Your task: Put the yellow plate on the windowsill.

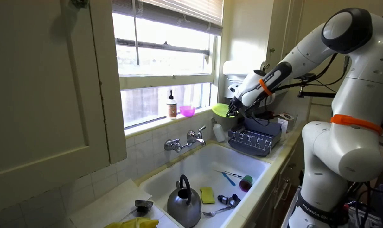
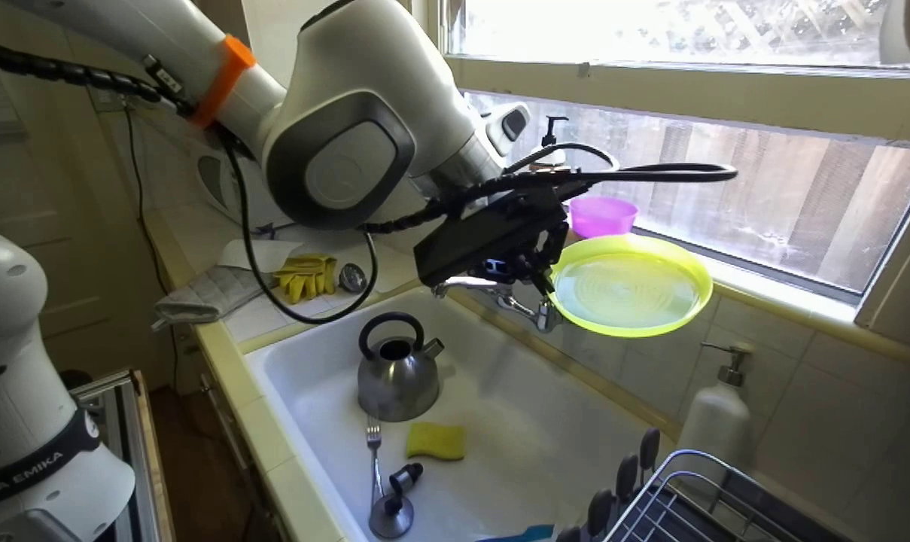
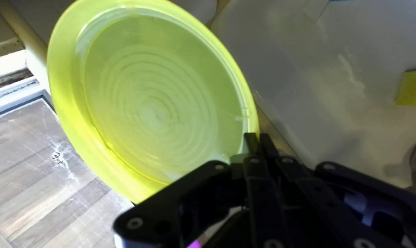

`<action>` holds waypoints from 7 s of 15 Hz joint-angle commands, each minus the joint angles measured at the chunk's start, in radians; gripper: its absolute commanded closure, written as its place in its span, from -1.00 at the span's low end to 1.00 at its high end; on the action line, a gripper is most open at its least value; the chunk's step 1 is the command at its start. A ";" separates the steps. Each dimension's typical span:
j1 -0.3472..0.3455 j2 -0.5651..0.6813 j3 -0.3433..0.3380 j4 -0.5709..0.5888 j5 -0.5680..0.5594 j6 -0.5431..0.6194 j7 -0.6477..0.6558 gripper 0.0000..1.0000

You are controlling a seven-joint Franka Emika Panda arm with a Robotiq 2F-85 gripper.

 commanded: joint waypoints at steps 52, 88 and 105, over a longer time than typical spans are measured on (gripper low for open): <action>0.963 -0.322 -0.771 0.599 -0.131 -0.493 -0.286 0.93; 1.232 -0.592 -0.839 0.966 -0.367 -0.728 -0.315 0.54; 1.209 -0.551 -0.805 0.950 -0.365 -0.747 -0.151 -1.00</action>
